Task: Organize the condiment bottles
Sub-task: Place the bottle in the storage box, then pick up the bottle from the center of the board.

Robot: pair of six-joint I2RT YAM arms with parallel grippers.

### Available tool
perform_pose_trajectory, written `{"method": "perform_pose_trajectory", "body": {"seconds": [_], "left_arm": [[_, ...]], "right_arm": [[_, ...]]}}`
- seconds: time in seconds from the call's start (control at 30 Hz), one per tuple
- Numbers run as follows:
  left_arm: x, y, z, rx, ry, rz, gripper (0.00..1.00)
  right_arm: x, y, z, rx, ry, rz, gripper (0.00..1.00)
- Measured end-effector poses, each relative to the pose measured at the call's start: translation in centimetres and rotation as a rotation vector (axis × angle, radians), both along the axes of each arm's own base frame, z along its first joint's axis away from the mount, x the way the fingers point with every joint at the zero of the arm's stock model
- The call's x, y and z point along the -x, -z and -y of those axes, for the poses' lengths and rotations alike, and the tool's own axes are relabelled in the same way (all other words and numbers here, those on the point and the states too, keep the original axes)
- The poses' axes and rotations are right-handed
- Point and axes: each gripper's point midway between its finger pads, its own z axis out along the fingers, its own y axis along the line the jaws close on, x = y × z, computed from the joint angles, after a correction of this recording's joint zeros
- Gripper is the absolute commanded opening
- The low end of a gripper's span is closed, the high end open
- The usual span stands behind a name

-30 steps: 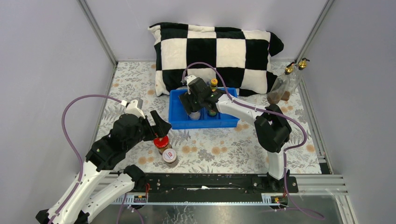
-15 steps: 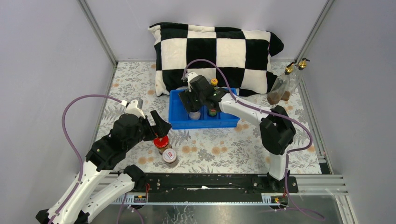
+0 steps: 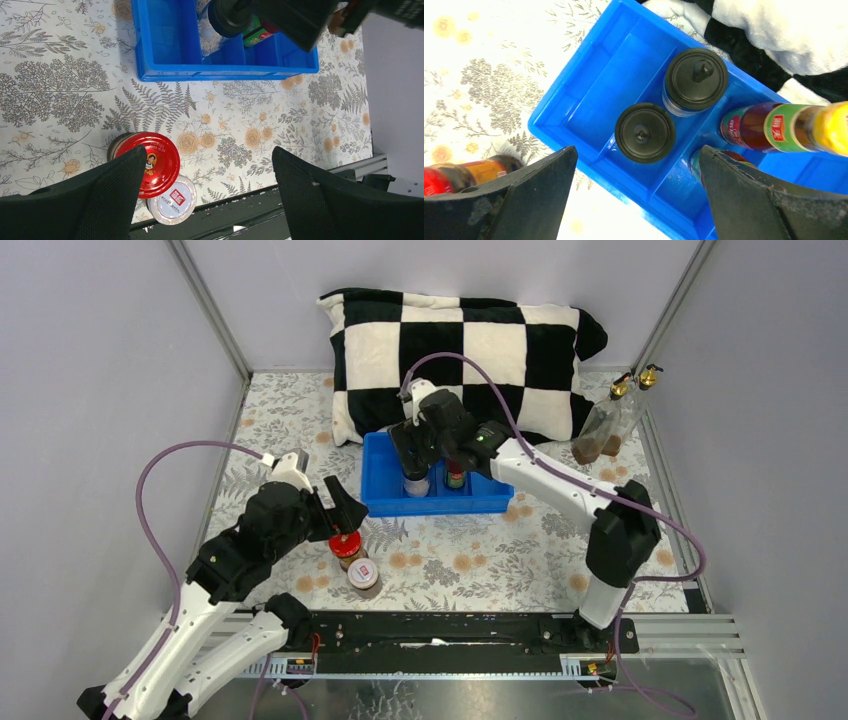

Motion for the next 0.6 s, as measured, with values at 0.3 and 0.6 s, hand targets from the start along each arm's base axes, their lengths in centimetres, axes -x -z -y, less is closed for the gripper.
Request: {"method": "perform_pose_trajectory", "body": {"seconds": [0.3, 0.6], "left_arm": [[-0.5, 0.2, 0.3, -0.021, 0.005, -0.016, 0.99], [-2.7, -1.4, 1.7, -0.032, 0.022, 0.015, 0.99]], "right_arm": [[1.9, -6.6, 2.1, -0.073, 0.003, 0.071, 1.00], [5.3, -10.1, 6.8, -0.122, 0.045, 0.145, 1.00]]}}
